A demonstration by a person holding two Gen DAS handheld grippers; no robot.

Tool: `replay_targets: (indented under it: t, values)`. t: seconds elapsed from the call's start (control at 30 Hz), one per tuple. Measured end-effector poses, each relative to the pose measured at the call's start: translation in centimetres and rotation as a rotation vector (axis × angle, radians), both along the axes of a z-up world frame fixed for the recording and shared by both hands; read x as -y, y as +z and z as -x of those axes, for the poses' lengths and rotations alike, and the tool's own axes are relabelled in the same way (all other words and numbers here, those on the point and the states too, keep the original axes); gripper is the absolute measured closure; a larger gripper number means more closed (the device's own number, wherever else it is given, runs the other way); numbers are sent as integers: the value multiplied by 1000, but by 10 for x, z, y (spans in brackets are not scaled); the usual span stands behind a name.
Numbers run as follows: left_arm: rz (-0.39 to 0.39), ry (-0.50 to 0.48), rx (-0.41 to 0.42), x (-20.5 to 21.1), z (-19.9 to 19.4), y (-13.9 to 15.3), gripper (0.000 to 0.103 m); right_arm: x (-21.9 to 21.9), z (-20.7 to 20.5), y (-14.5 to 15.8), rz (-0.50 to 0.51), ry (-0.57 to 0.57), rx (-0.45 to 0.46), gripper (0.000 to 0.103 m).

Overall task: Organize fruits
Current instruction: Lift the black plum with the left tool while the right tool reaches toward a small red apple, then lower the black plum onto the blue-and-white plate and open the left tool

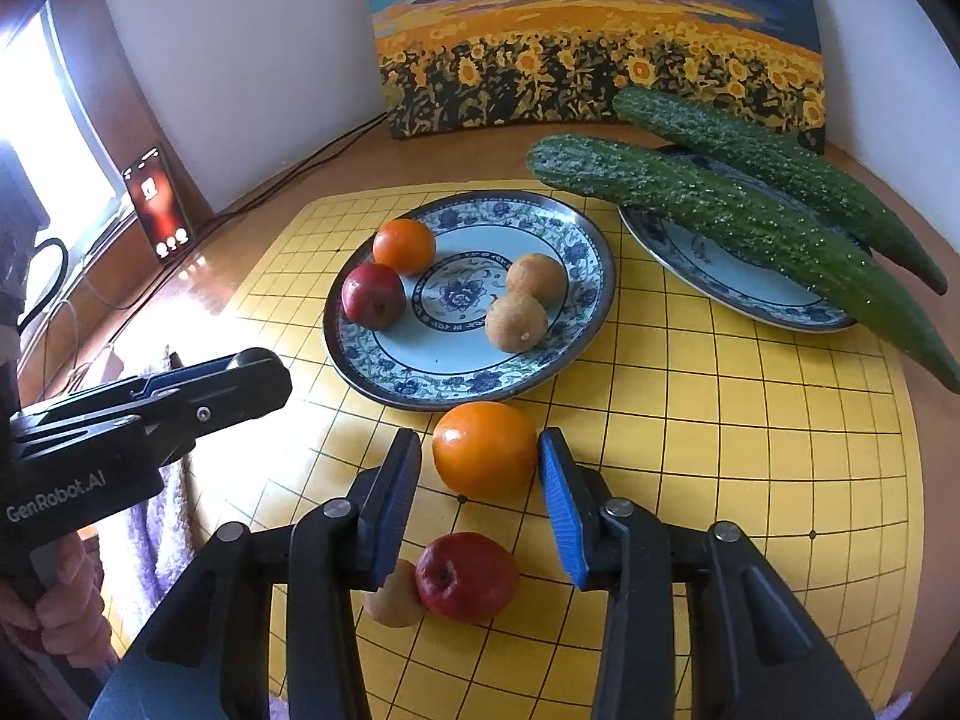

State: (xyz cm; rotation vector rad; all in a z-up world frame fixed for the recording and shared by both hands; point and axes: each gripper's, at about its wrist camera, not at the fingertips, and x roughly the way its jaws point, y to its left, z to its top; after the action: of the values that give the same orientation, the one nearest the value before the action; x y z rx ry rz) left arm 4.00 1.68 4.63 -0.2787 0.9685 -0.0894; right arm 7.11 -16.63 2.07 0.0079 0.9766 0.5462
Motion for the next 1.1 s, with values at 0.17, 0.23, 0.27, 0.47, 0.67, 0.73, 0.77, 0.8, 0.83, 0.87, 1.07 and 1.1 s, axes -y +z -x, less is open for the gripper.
replay_targets:
  t: [0.17,0.23,0.27,0.47,0.67,0.73,0.77,0.8,0.83,0.87,1.07,1.1]
  values:
    - [11,-7,1,4,-5,0,73,5,-1,-2,-26,-6,-12,66]
    - [9,-14,2,7,-7,0,73,5,0,-2,-29,-5,-12,67]
    - [7,-15,3,8,-8,0,73,6,0,-2,-32,-5,-12,67]
    - [6,-30,12,13,-15,0,73,13,3,6,-42,-14,5,67]
    - [-3,-45,13,21,-25,-1,73,21,0,18,-44,-31,39,67]
    - [-5,-48,12,22,-28,-3,73,23,-4,21,-40,-39,46,67]
    - [-6,-50,12,24,-30,-4,73,24,-6,22,-38,-43,48,67]
    - [-8,-52,11,25,-32,-5,73,24,-9,22,-37,-46,50,67]
    - [-9,-53,10,25,-33,-6,73,25,-11,22,-37,-49,52,67]
    - [-11,-55,9,26,-35,-7,73,25,-12,23,-37,-51,54,67]
    - [-13,-62,17,30,-46,-10,73,24,-23,23,-40,-51,63,67]
    - [-12,-64,23,31,-48,-10,73,23,-24,23,-40,-52,65,67]
